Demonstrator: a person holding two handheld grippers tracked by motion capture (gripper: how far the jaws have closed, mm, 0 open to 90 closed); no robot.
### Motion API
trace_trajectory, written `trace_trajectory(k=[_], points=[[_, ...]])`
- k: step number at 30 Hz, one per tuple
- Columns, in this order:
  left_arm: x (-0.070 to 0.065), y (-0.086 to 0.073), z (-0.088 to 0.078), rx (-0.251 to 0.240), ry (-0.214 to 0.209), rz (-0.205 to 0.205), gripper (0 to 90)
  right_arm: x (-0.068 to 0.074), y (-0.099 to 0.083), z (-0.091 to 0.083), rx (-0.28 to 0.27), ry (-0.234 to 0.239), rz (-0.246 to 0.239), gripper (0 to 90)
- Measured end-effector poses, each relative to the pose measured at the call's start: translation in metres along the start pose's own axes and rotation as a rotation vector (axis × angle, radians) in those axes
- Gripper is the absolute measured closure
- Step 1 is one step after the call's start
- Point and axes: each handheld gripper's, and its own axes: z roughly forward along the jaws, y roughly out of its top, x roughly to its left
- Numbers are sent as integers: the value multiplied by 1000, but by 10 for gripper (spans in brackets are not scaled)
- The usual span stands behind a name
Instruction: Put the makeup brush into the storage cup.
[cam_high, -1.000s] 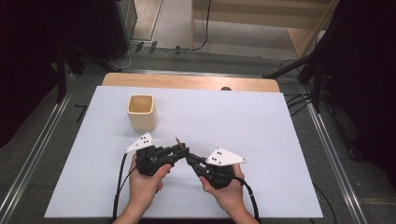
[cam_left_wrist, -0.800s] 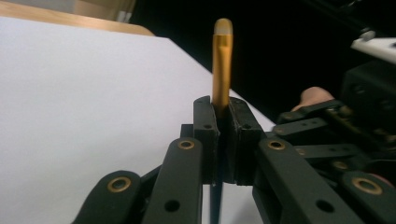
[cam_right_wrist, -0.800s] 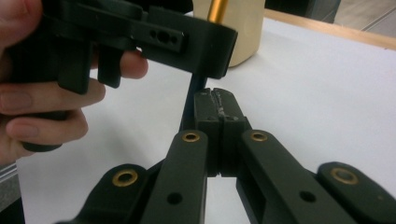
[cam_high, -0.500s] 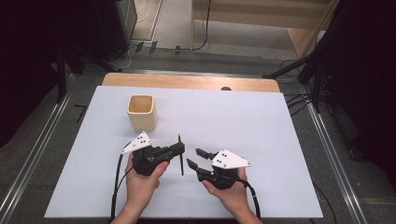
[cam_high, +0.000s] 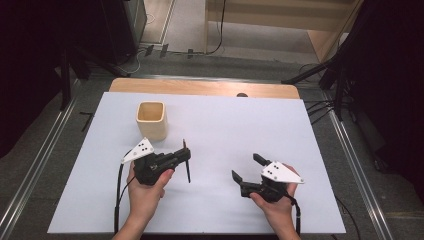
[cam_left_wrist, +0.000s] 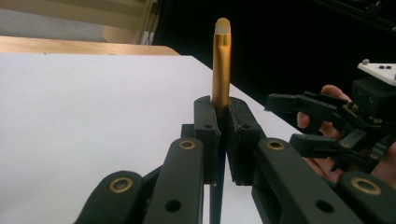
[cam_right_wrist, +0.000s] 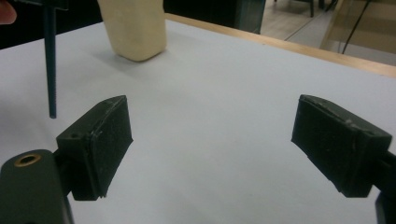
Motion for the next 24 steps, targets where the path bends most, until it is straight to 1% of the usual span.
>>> trace_trajectory(k=[5, 8, 9, 10, 11, 14, 17, 19, 22, 24], points=[[3, 1, -3, -5, 17, 4, 845, -17, -6, -13, -6, -19, 26, 124], [5, 3, -5, -7, 25, 8, 845, -25, -11, -19, -1, -44, 29, 125], [5, 3, -6, -7, 28, 10, 845, -31, -16, -22, 2, -60, 28, 132], [6, 4, -6, -7, 29, 11, 845, -34, -18, -24, 5, -64, 30, 132], [7, 5, -7, -7, 31, 17, 845, -34, -18, -24, 5, -64, 30, 132], [10, 7, -9, -12, 40, 16, 845, -42, -23, -29, 13, -87, 50, 132], [12, 10, -11, -17, 52, 23, 845, -50, -28, -35, 4, -87, 64, 131], [13, 12, -12, -18, 63, 30, 845, -55, -31, -40, 7, -98, 55, 131], [16, 15, -15, -20, 72, 34, 845, -62, -36, -47, 10, -114, 59, 131], [19, 18, -18, -27, 81, 33, 845, -67, -39, -51, 2, -121, 67, 131]])
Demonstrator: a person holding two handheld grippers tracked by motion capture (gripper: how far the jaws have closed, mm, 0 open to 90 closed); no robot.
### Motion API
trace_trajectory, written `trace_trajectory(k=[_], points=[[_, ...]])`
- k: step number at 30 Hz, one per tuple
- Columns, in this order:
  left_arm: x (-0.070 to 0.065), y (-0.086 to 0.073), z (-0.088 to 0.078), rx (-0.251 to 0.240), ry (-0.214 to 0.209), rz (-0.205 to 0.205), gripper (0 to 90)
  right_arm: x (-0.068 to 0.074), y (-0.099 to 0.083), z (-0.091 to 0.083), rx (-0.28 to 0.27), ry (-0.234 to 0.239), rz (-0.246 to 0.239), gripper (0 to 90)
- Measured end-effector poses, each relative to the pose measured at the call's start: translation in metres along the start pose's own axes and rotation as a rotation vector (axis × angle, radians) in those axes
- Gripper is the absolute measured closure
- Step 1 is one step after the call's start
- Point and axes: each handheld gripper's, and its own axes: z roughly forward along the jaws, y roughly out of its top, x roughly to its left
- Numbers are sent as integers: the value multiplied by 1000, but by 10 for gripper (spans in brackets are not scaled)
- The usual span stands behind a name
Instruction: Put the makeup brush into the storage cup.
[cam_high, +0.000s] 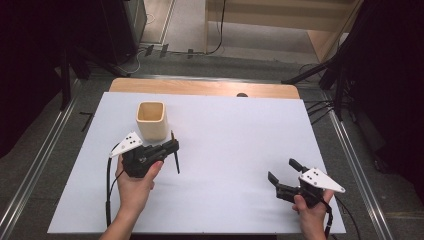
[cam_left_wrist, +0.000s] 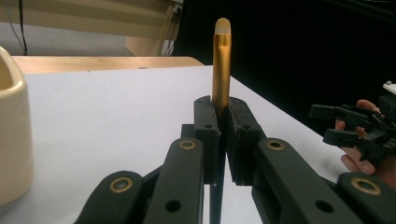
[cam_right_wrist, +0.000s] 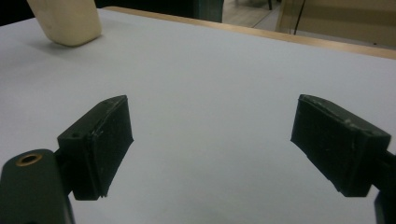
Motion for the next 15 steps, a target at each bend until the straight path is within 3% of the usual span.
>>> trace_trajectory(k=[7, 15], points=[[11, 14, -10, -33, 38, 2, 846, -17, -9, -5, -7, -20, 31, 132], [23, 36, -21, -64, 87, 20, 845, -18, -10, -3, -7, -7, 32, 132]])
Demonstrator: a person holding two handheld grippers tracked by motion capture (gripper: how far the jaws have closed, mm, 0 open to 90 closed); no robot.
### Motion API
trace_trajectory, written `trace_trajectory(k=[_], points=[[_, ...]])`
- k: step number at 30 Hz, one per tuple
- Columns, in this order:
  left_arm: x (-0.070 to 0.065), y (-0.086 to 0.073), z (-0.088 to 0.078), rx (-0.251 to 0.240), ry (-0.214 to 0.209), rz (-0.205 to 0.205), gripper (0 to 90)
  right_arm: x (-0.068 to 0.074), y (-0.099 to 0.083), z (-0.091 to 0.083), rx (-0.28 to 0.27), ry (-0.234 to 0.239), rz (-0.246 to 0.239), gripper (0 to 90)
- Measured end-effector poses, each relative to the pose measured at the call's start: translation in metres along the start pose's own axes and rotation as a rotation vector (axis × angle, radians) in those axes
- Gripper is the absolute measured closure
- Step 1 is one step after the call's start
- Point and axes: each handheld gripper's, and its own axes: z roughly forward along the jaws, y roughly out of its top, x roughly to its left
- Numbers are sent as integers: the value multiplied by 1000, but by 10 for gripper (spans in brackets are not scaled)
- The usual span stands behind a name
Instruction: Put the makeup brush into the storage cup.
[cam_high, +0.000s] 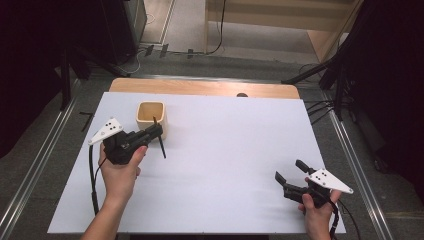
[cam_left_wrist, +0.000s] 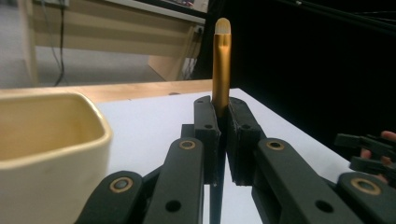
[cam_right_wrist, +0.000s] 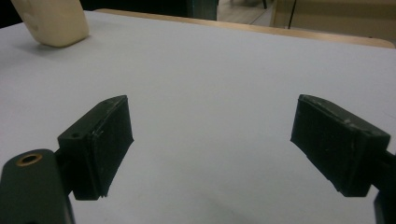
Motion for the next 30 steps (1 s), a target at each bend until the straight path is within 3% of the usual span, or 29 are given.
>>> trace_trajectory(k=[10, 27, 30], points=[[10, 22, -2, -30, 36, 18, 846, 5, -2, 0, 4, 22, -10, 132], [29, 55, 11, -88, 107, 17, 845, 3, -5, 2, 5, 39, -15, 136], [35, 58, 15, -97, 99, 20, 845, 3, -5, 2, 4, 43, -16, 136]])
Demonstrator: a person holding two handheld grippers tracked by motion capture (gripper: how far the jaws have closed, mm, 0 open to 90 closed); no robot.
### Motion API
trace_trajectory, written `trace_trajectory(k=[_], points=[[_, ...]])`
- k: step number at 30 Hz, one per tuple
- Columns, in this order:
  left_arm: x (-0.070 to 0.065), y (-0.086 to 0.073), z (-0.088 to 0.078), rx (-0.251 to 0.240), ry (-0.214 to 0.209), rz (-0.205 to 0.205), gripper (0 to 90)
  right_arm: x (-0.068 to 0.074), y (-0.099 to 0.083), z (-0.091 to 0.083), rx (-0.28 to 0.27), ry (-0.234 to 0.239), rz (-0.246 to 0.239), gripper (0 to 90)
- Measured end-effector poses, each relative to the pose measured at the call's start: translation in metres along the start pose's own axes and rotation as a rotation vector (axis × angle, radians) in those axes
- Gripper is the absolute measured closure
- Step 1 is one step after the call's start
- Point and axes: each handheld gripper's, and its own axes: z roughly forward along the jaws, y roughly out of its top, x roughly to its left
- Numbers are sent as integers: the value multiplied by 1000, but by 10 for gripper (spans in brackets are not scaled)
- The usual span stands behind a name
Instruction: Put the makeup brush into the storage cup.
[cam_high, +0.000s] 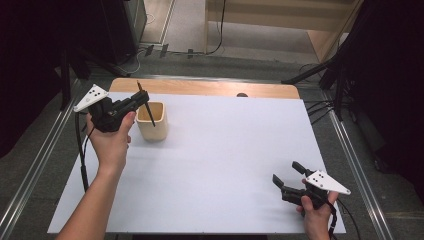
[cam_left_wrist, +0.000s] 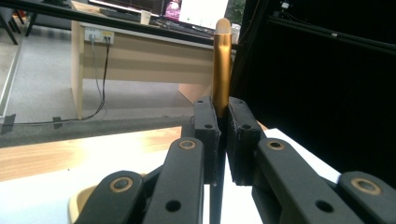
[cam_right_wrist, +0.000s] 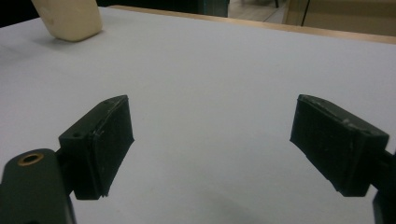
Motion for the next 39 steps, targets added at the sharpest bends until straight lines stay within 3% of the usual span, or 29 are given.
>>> trace_trajectory(k=[11, 21, 28, 39], points=[[11, 4, 12, -35, 54, 43, 844, 2, 0, 0, -6, 9, 7, 137], [23, -7, 28, -48, 117, 83, 842, 2, 1, -2, -14, 3, 8, 137], [27, -21, 34, -25, 150, 85, 842, 1, 2, -3, -18, -2, 15, 138], [32, -43, 39, 35, 166, 78, 842, 2, 3, -2, -16, -5, 14, 138]])
